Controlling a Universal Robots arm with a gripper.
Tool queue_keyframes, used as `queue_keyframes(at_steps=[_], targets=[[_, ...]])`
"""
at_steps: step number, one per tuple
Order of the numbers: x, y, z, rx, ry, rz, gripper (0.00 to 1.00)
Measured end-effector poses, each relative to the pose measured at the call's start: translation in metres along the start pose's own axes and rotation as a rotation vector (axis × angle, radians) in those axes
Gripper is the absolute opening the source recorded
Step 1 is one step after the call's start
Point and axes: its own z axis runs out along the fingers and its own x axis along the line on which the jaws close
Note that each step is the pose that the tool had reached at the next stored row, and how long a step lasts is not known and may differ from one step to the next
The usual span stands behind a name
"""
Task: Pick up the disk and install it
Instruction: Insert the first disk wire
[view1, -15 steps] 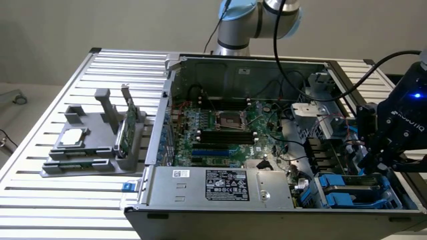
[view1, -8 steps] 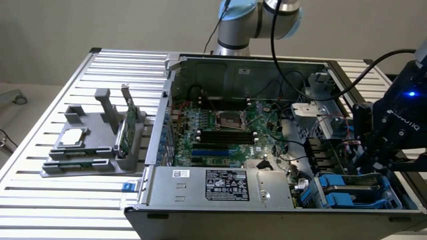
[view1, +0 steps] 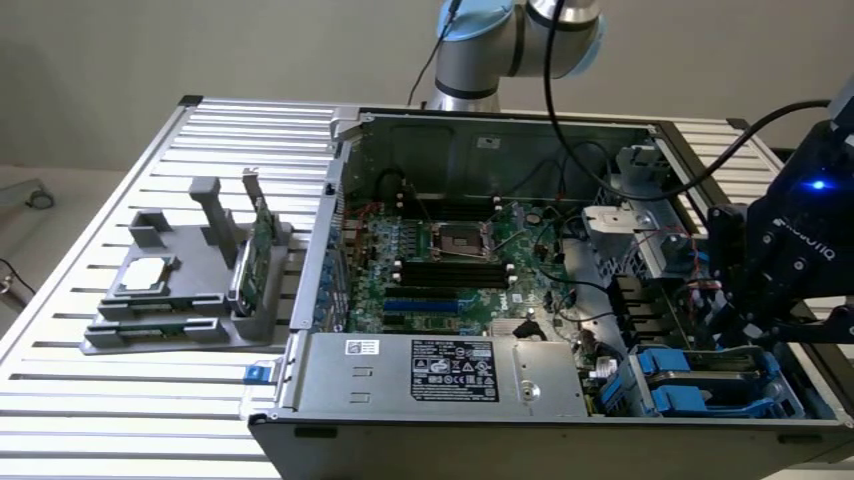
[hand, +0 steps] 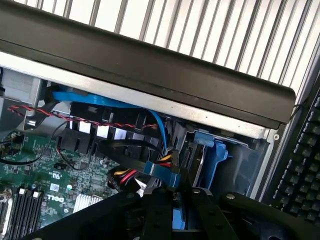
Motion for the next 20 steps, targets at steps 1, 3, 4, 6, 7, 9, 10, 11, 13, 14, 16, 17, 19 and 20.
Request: queue_keyframes(at_steps=[1, 3, 4, 6, 7, 9, 10, 11, 13, 14, 16, 17, 19, 20], targets=[[0.0000, 0.0000, 0.0000, 0.0002, -0.0002, 0.012, 0.17], [-0.0001, 0.0001, 0.0000, 0.0003, -0.0008, 0.034, 0.17], [-0.0001, 0.0001, 0.0000, 0.0002, -0.0011, 0.045, 0.17], [0.0000, 0.0001, 0.0001, -0.0004, -0.0022, 0.067, 0.17], [0.0000, 0.0002, 0.0001, -0.0008, -0.0030, 0.077, 0.17], [0.0000, 0.0001, 0.0001, -0.0018, -0.0044, 0.097, 0.17], [0.0000, 0.0001, 0.0001, -0.0022, -0.0048, 0.106, 0.17], [0.0000, 0.0001, 0.0001, -0.0029, -0.0050, 0.115, 0.17], [0.0000, 0.0001, 0.0004, -0.0048, -0.0054, 0.133, 0.17], [0.0000, 0.0001, 0.0005, -0.0063, -0.0057, 0.139, 0.17], [-0.0004, 0.0000, 0.0012, -0.0088, -0.0057, 0.148, 0.17], [-0.0008, -0.0001, 0.0014, -0.0100, -0.0060, 0.152, 0.17], [-0.0016, -0.0003, 0.0021, -0.0125, -0.0062, 0.160, 0.17], [-0.0022, -0.0004, 0.0024, -0.0137, -0.0063, 0.163, 0.17]])
